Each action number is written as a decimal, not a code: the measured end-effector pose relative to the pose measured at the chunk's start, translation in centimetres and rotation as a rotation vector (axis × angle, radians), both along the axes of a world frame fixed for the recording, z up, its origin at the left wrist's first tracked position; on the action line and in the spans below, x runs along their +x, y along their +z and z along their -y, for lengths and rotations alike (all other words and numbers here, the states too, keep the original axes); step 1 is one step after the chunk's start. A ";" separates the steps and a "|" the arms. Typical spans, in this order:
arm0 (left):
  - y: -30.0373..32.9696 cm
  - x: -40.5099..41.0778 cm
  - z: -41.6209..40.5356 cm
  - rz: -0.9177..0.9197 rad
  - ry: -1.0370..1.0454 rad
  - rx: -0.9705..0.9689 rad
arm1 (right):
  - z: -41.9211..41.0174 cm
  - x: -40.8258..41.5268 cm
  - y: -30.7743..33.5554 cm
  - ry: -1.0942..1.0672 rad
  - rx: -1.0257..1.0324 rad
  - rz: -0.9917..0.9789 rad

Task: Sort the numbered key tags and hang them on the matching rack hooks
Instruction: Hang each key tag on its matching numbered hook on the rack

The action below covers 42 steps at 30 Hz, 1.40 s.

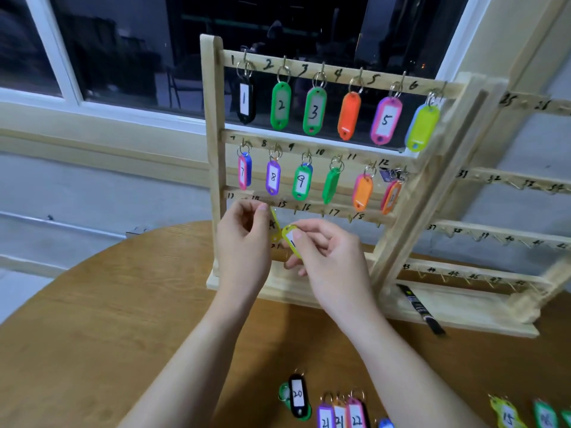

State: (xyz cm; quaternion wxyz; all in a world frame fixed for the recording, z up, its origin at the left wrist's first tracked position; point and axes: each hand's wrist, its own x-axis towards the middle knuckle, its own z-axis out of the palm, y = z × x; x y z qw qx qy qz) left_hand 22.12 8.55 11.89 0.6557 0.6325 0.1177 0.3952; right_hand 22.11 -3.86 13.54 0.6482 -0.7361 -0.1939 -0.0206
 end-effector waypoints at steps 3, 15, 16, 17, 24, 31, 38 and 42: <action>-0.1 -0.1 0.0 -0.020 0.002 0.015 | -1.1 0.3 0.1 -0.019 0.020 0.016; -0.5 0.1 -2.6 -0.106 -0.064 0.060 | -3.6 1.7 0.3 -0.171 0.038 0.069; -0.5 0.1 -3.0 -0.101 -0.097 0.046 | -3.6 1.7 0.3 -0.180 0.032 0.080; -0.5 0.1 -3.3 -0.101 -0.131 0.031 | -3.7 1.8 0.4 -0.186 0.028 0.083; -0.5 0.2 -4.1 -0.119 -0.254 0.019 | -4.3 1.8 1.2 -0.221 -0.044 0.139; -0.3 0.1 -4.8 -0.112 -0.279 0.091 | -5.5 2.3 1.0 -0.301 -0.091 0.192; -0.3 0.1 -5.2 -0.126 -0.296 0.101 | -6.2 2.8 0.7 -0.336 -0.170 0.229; -0.2 -0.1 -5.3 -0.136 -0.297 0.121 | -6.3 2.5 0.4 -0.320 -0.166 0.249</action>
